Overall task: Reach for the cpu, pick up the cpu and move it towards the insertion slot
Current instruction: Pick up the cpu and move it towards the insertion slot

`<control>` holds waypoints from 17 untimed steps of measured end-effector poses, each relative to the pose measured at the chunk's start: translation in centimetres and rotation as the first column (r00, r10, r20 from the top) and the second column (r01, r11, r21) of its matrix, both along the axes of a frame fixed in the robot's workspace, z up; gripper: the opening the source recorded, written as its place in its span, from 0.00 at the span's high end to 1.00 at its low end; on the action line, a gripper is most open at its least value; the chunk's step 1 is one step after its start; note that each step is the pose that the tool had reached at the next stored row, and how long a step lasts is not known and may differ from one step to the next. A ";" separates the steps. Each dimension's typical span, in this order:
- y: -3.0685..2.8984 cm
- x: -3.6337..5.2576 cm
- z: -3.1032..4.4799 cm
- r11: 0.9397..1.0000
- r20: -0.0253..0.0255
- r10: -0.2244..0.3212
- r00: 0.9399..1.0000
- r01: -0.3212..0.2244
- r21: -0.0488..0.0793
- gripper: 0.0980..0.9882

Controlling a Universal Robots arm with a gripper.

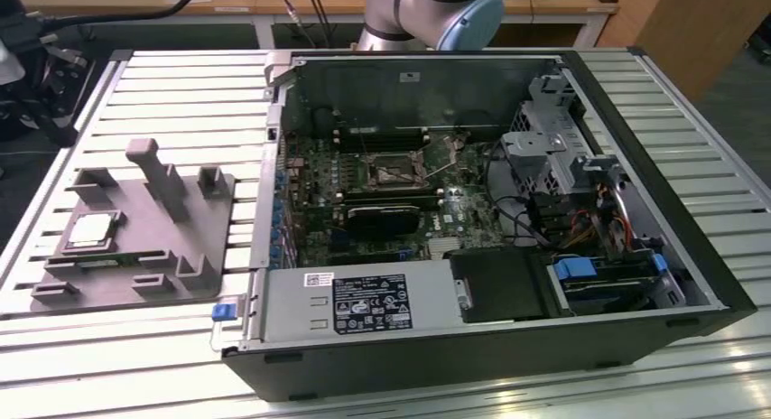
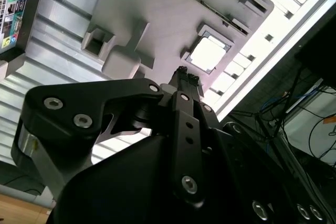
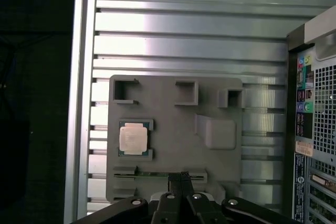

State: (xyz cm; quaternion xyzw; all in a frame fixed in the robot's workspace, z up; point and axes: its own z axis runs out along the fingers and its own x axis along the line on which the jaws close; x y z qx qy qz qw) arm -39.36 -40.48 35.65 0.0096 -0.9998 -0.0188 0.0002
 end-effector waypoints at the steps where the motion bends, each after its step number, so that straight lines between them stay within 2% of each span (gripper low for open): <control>1: 0.00 -0.01 -0.06 1.000 0.000 0.000 1.000 0.000 0.000 0.99; 17: 0.00 -0.11 -1.09 1.000 0.000 0.000 1.000 0.000 -0.005 0.99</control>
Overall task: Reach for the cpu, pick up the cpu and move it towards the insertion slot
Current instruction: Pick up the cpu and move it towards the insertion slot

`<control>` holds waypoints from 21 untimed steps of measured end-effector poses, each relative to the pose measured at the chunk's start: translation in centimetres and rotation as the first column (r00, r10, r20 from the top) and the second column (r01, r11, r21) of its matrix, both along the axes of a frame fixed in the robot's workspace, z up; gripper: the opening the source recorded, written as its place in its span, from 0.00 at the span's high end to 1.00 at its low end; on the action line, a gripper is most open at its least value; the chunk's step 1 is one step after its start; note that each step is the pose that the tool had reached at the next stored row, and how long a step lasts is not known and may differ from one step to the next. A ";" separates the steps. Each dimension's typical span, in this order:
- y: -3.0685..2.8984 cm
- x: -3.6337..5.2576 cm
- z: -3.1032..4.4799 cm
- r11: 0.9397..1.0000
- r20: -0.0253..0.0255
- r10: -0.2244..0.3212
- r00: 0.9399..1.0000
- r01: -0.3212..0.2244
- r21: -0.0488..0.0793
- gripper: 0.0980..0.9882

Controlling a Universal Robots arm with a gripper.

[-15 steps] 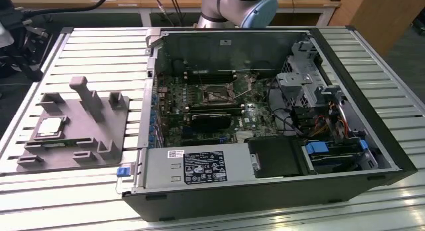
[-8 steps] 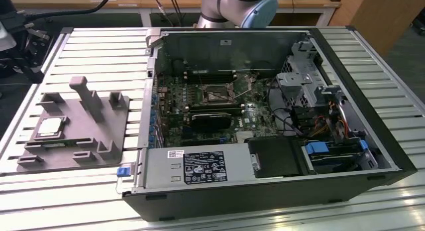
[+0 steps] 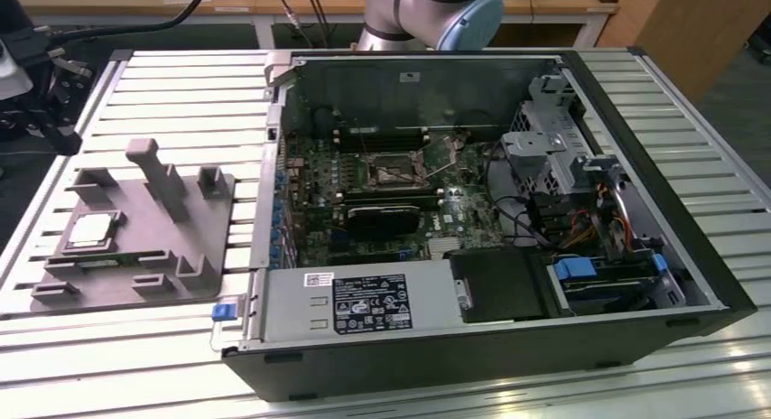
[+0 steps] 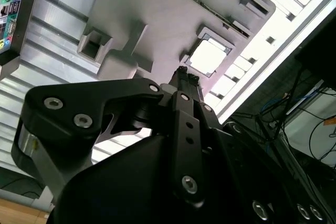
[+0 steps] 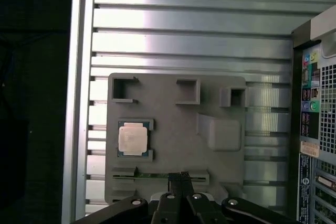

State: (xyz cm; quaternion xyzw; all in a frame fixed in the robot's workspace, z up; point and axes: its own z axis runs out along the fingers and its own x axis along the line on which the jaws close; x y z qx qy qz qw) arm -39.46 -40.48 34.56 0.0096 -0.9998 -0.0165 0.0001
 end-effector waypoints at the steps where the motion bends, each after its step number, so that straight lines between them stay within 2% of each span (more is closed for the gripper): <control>1: 0.00 -0.01 -0.12 1.000 0.000 0.000 1.000 0.000 0.000 0.99; 12: 0.00 -0.14 -1.77 1.000 0.000 0.000 1.000 0.000 -0.001 0.99; 21: 0.00 -0.47 -2.74 1.000 0.000 0.000 1.000 0.000 -0.001 0.99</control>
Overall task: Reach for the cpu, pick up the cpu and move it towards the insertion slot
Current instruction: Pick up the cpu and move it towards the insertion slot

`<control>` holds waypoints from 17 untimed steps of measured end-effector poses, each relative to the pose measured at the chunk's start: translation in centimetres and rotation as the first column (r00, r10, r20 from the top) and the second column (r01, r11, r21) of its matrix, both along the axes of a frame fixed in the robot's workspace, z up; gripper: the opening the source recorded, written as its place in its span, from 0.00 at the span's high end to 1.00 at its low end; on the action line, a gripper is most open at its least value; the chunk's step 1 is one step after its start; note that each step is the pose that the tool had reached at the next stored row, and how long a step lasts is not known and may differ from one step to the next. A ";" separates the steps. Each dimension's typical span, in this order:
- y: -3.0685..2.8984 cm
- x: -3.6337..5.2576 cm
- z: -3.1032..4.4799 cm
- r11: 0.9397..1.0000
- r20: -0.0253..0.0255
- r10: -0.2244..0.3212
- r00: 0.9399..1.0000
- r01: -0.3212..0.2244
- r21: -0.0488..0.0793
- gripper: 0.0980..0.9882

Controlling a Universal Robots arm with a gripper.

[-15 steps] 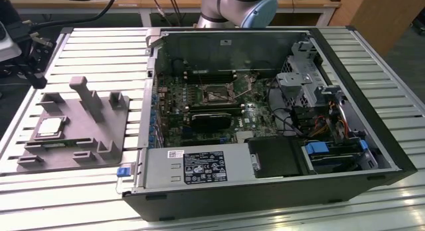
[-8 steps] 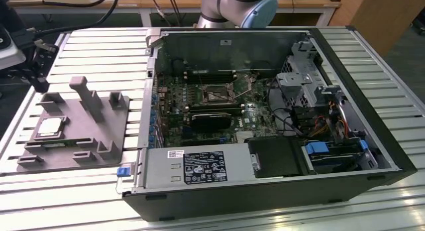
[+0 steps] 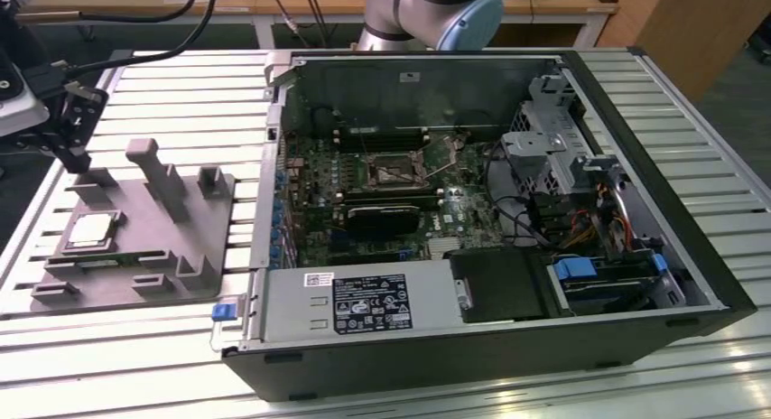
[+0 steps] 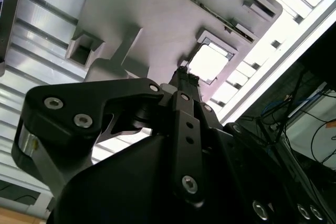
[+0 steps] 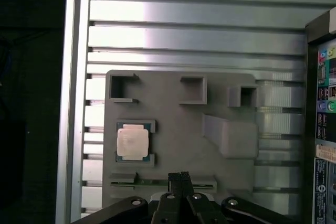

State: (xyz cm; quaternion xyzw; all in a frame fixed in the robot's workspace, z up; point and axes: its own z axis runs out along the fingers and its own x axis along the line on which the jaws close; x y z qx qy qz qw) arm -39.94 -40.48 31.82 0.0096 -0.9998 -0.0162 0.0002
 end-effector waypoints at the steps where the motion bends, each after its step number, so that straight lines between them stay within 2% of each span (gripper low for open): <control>1: 0.00 -0.05 -0.11 1.000 0.000 0.000 1.000 0.000 0.000 0.99; 17: 0.00 -1.61 -1.73 1.000 0.000 0.000 1.000 0.000 0.000 0.99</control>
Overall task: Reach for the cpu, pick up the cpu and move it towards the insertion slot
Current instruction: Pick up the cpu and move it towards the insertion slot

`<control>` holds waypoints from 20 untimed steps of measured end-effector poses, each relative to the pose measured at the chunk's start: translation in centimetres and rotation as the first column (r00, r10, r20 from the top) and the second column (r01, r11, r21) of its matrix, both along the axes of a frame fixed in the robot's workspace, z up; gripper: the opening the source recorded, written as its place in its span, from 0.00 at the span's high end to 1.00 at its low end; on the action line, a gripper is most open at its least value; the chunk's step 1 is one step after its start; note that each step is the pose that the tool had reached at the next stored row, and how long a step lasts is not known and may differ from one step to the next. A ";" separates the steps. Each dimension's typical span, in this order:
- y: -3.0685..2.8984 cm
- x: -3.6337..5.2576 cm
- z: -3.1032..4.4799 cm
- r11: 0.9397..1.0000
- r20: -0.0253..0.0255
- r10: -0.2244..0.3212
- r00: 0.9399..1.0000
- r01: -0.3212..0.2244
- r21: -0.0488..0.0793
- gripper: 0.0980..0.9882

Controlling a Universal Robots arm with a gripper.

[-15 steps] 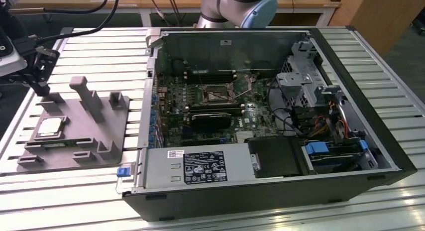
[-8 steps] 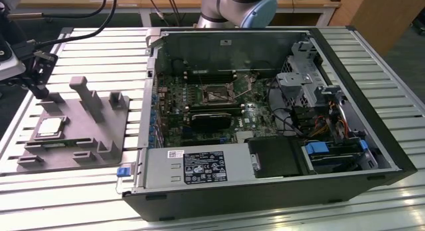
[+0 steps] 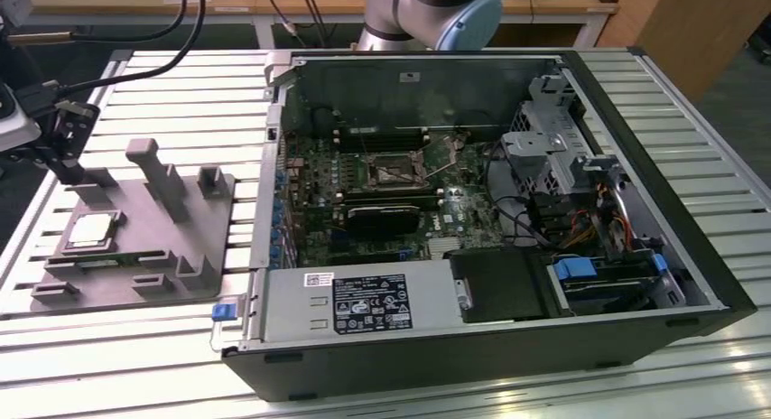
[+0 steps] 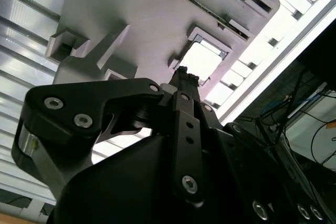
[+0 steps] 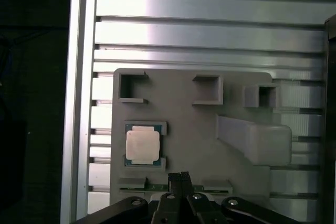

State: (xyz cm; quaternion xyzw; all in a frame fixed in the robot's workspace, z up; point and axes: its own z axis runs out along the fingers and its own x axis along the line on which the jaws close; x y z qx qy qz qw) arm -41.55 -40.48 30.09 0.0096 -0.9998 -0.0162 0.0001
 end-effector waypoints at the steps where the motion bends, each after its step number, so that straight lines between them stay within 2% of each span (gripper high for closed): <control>1: 0.00 -0.09 -0.10 1.000 0.000 0.000 1.000 0.000 0.000 0.99; 20: 0.00 -1.85 -2.90 1.000 0.002 0.000 1.000 0.000 0.000 0.99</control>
